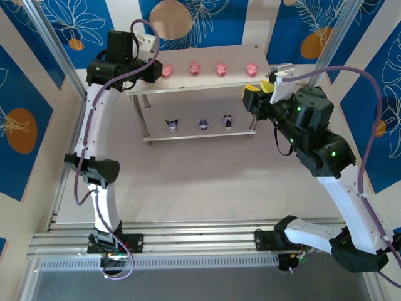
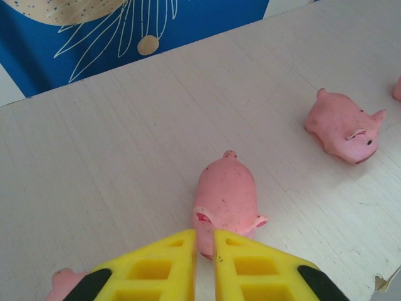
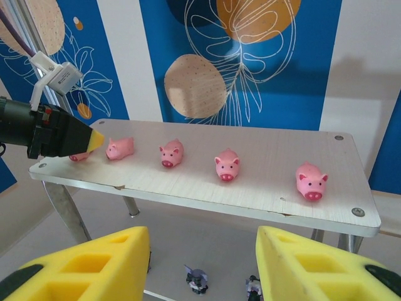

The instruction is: Place and organize the plastic toys onto the shelf

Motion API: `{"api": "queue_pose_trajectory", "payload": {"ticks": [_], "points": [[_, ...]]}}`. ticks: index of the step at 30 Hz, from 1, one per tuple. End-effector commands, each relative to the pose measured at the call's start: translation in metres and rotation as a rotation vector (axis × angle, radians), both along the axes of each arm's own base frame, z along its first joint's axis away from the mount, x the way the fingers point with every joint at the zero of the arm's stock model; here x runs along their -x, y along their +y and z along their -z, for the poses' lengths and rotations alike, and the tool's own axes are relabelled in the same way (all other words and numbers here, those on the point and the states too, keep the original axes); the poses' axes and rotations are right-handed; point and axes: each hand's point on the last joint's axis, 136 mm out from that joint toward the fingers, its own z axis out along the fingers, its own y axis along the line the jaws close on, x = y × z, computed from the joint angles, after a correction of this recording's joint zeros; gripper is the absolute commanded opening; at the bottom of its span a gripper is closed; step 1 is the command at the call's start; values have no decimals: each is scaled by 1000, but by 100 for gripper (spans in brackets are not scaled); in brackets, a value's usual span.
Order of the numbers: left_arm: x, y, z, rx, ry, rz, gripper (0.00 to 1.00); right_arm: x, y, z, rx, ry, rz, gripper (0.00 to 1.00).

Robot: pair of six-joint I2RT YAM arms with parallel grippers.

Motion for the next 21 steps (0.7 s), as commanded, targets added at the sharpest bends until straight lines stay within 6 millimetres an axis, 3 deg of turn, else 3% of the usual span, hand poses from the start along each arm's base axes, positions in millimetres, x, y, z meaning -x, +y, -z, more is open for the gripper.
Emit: {"api": "queue_pose_trajectory", "payload": {"ticks": [1,8,16,21], "points": [[6,-9,1,8,18,31,16,5,-3,-9,-40,-26,-7,49],[7,-12,-5,12,-2,27,16,9,-6,-10,-47,-29,-6,49],[15,1,-52,34,-142,-30,17,12,-9,-10,-49,-31,-6,49],[40,10,-72,30,-169,-33,17,16,-11,-10,-52,-36,-9,49]]}}
